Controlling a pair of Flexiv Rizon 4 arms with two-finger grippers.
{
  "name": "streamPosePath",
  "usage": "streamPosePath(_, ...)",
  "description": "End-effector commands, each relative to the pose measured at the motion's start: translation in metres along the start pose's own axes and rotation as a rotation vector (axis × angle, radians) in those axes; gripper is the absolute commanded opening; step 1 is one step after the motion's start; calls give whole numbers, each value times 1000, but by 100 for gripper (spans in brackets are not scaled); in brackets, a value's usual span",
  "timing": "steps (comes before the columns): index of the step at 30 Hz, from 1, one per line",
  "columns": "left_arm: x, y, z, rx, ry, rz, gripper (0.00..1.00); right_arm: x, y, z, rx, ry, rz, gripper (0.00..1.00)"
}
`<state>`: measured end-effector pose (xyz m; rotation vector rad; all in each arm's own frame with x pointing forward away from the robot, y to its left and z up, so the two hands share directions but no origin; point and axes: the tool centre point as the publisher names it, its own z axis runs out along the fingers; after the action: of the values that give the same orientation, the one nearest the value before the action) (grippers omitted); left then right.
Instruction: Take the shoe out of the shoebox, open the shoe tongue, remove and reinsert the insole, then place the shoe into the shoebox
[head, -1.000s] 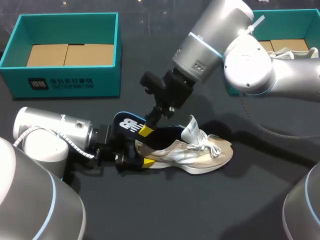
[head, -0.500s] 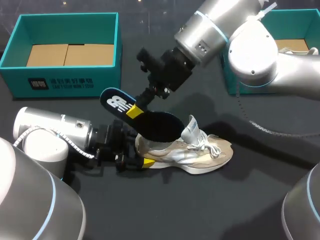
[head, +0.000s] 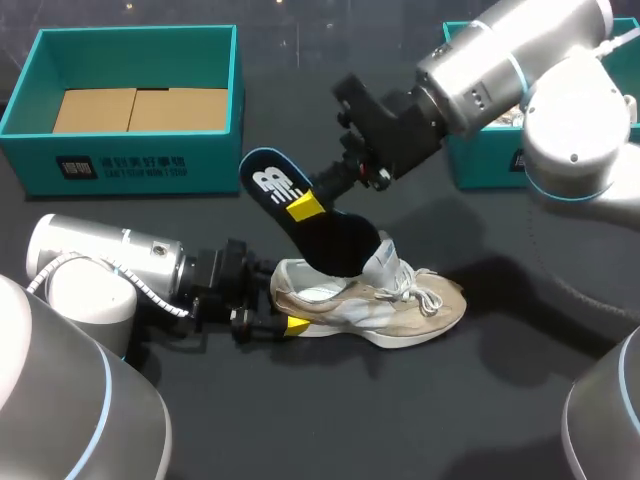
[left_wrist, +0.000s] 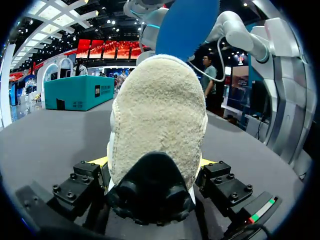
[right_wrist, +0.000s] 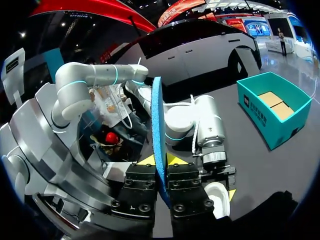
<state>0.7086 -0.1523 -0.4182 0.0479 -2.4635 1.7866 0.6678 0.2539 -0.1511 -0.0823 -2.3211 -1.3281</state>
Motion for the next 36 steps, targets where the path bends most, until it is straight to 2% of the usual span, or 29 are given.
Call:
streamPosePath(1, -2, 5, 3, 0, 0, 0, 0, 18, -2, -18, -115, -9, 37, 0)
streamPosePath(2, -2, 5, 3, 0, 0, 0, 0, 23, -1, -22, -123, -22, 37, 0)
streamPosePath(9, -2, 5, 3, 0, 0, 0, 0, 71, -11, -48, -340, -12, 109, 0)
streamPosePath(23, -2, 5, 3, 0, 0, 0, 0, 71, -11, -48, -340, -12, 109, 0)
streamPosePath(29, -2, 5, 3, 0, 0, 0, 0, 94, -12, -60, -388, -108, 55, 0)
streamPosePath(36, -2, 5, 3, 0, 0, 0, 0, 111, -11, -72, -413, -133, 44, 0)
